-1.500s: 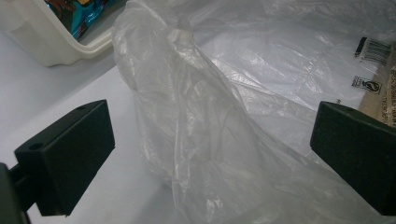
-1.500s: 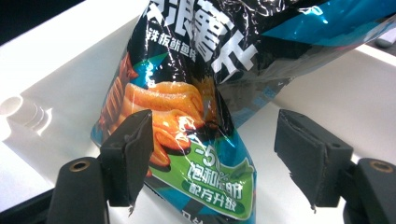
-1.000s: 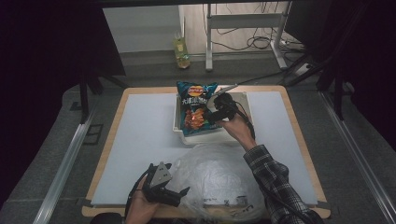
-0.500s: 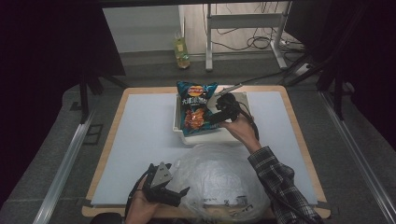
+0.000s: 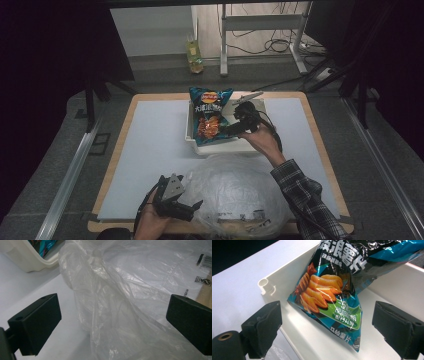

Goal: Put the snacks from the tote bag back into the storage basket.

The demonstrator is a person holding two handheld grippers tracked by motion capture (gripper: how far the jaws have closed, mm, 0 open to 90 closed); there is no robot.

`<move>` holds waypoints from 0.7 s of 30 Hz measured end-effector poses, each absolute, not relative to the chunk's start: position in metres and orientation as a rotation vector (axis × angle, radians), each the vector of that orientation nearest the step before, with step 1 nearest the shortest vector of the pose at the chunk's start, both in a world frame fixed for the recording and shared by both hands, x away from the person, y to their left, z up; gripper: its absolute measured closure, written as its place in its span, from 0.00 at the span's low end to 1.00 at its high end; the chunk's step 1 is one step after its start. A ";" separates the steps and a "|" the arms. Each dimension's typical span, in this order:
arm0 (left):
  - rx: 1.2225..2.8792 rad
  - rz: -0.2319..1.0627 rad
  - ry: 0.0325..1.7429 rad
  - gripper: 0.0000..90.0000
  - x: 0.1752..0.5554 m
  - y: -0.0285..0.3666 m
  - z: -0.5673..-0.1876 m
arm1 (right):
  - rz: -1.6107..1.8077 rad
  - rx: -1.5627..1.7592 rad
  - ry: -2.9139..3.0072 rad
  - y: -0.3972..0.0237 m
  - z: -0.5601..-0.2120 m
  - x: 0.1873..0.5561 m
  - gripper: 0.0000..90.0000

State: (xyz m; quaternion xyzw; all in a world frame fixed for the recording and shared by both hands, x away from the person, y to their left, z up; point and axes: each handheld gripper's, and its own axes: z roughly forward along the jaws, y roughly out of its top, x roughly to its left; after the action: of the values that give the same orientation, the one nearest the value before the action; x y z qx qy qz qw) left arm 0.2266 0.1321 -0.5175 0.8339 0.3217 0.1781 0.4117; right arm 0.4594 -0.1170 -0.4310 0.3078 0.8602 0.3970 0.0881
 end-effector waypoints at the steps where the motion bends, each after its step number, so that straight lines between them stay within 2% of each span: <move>1: 2.093 0.447 0.812 0.00 0.227 0.132 -0.518 | 1.177 0.910 2.562 -0.117 -0.431 0.458 0.10; 21: 2.072 0.442 0.821 0.00 0.227 0.133 -0.517 | 1.143 0.815 2.583 -0.122 -0.429 0.427 0.04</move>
State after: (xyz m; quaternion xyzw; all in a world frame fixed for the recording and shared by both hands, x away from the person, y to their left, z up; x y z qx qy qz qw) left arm 0.2268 0.1329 -0.5168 0.8271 0.3276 0.1765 0.4212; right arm 0.4275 -0.1224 -0.4294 0.2758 0.8742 0.3868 0.1008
